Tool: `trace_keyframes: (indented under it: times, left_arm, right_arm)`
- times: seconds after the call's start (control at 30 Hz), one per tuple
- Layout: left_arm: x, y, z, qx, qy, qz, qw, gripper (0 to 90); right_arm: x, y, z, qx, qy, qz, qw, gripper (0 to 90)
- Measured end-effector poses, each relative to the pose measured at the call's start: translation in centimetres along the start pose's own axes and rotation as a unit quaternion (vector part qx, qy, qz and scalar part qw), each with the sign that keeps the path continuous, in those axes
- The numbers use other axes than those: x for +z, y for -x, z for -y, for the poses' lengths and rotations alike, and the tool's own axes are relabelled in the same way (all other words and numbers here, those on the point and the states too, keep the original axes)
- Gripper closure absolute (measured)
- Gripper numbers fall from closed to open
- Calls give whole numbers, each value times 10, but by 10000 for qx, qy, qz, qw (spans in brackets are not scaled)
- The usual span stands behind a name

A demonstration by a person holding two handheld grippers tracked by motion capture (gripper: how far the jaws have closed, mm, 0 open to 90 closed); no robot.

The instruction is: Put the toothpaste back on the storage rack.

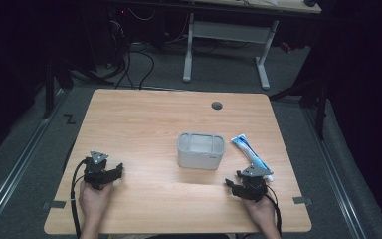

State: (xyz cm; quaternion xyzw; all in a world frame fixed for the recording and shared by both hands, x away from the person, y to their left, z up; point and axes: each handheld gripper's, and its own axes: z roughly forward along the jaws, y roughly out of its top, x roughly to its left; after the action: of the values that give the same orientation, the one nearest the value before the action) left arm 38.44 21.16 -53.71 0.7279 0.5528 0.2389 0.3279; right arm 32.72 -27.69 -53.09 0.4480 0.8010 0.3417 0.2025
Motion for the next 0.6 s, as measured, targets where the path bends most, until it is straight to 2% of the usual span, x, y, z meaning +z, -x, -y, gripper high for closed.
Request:
trace_keyframes:
  times: [0.6]
  left_arm:
    - [0, 0, 0, -2, 2, 3, 10000, 283]
  right_arm:
    - [0, 2, 0, 49, 20, -31, 10000, 427]
